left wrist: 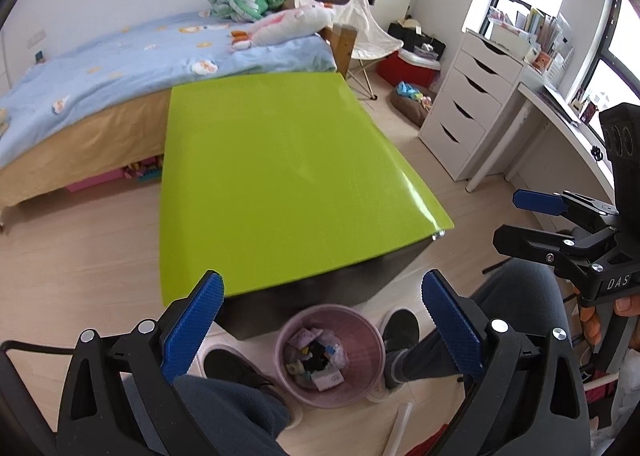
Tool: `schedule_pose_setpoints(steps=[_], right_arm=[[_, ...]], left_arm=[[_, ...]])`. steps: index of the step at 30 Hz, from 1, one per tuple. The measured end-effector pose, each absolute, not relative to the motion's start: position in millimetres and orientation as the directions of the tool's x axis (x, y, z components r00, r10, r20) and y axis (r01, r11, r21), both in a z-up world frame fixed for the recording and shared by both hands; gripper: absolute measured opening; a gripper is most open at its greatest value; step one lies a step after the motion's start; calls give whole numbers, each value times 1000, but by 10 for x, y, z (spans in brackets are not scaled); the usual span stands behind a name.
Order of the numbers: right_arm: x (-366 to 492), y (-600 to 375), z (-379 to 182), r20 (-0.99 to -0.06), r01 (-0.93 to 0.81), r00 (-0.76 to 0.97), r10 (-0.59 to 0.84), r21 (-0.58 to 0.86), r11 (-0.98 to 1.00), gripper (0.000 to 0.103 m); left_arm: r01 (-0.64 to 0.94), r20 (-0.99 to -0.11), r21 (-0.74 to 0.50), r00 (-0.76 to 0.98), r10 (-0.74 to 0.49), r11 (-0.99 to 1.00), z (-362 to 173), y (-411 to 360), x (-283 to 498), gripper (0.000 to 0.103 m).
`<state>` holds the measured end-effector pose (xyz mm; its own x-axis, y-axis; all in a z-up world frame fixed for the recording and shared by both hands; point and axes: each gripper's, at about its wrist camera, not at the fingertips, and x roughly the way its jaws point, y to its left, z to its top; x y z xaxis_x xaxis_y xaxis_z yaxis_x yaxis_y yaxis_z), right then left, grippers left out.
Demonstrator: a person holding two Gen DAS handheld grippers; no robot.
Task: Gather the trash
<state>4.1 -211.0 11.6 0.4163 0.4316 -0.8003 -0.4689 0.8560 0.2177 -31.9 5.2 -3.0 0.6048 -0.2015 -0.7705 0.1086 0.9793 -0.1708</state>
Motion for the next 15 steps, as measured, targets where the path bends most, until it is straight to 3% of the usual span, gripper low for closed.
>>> schedule_pose_setpoints(steps=[7,15], right_arm=[[224,-2029,419,-763,-485,473,441,193,853,100],[291,-1978,536,-746,-500,485,456,191,845,100]], left_arm=[[133,-718,-128,671,-184,983,277,71,-166,95],[137,-704,-192,671,-233,972,343,123,-79,97]])
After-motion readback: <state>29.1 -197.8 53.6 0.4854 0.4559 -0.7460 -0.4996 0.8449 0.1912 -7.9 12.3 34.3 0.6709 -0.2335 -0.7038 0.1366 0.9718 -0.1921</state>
